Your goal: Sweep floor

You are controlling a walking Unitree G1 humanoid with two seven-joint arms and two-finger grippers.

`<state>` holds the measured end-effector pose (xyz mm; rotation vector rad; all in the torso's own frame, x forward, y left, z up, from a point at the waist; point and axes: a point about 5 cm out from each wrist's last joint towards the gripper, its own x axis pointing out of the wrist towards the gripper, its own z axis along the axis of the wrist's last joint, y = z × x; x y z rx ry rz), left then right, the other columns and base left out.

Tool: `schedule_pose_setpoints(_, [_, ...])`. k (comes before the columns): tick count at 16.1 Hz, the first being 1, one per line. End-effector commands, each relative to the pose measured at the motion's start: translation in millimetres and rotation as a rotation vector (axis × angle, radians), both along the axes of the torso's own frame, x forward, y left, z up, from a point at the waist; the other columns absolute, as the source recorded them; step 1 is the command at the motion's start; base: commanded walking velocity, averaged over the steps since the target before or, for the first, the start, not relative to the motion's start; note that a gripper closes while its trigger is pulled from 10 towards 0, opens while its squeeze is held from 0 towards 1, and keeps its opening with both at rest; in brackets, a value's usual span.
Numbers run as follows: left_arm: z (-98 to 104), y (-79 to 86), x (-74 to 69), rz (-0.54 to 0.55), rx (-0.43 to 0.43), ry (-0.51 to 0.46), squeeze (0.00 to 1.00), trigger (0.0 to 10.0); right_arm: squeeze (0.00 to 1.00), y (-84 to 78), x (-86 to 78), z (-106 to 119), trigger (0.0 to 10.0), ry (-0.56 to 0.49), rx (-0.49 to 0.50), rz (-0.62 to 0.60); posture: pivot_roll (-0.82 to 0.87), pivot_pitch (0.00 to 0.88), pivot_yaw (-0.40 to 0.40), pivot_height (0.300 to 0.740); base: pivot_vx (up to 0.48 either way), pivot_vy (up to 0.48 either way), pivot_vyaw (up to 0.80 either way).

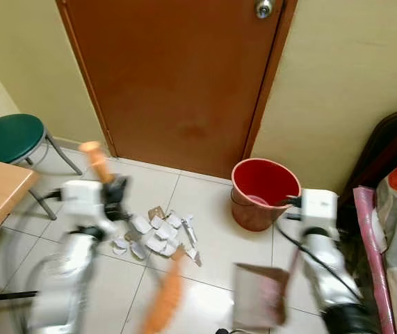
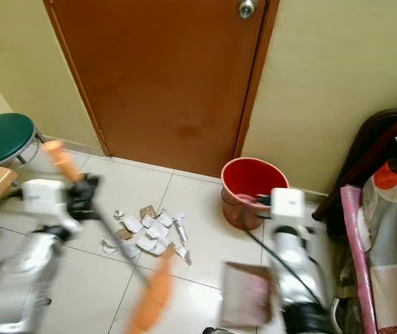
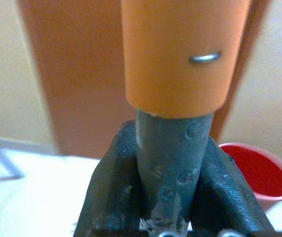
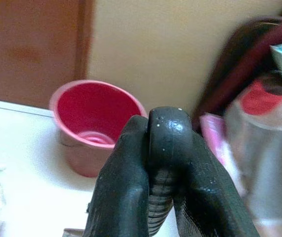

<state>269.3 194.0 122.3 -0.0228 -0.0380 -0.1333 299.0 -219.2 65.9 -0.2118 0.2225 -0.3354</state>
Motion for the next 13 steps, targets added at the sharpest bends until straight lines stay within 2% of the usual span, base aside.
schedule_pose_setpoints(1, [0,3.3,-3.9,0.005,0.042,0.012,0.00,10.0,0.00,-6.1,-3.0,1,10.0,0.012,-0.033,-0.009,0.07,0.166,-0.024,0.740,0.000,0.000,0.00])
schedule_pose_setpoints(3, [-13,11.2,-18.4,0.021,0.155,0.079,0.00,10.0,0.00,-11.7,-9.8,-1,10.0,0.018,-0.035,-0.021,0.08,0.167,-0.031,0.740,0.000,0.000,0.00])
schedule_pose_setpoints(5, [-21,12.1,-25.3,0.041,0.227,0.125,0.00,10.0,0.00,-11.5,-14.1,-3,10.0,0.027,-0.029,-0.023,0.08,0.168,-0.035,0.740,0.000,0.000,0.00])
schedule_pose_setpoints(6, [-27,14.7,-28.0,0.043,0.269,0.187,0.00,10.0,0.00,-8.8,-16.4,-5,10.0,0.035,-0.024,-0.016,0.08,0.167,-0.044,0.740,0.000,0.000,0.00])
schedule_pose_setpoints(7, [-25,15.0,-29.1,0.029,0.336,0.185,0.00,10.0,0.00,-6.8,-17.1,-5,10.0,0.038,-0.021,-0.011,0.08,0.166,-0.049,0.740,0.000,0.000,0.00])
schedule_pose_setpoints(9, [-21,16.1,-29.9,0.012,0.387,0.163,0.00,10.0,0.00,-5.6,-16.7,-5,10.0,0.039,-0.019,-0.006,0.08,0.165,-0.051,0.740,0.000,0.000,0.00])
schedule_pose_setpoints(10, [-14,14.9,-32.5,-0.005,0.440,0.076,0.00,10.0,0.00,-5.0,-16.2,-4,10.0,0.038,-0.020,-0.002,0.09,0.163,-0.054,0.740,0.000,0.000,0.00])
schedule_pose_setpoints(11, [-13,13.9,-36.6,-0.036,0.470,0.066,0.00,10.0,0.00,-5.7,-15.2,-3,10.0,0.037,-0.020,-0.002,0.09,0.164,-0.055,0.740,0.000,0.000,0.00])
schedule_pose_setpoints(13, [-14,9.4,-46.6,0.032,0.523,0.081,0.00,10.0,0.00,-10.4,-16.1,-2,10.0,0.039,-0.024,-0.009,0.09,0.168,-0.052,0.740,0.000,0.000,0.00])
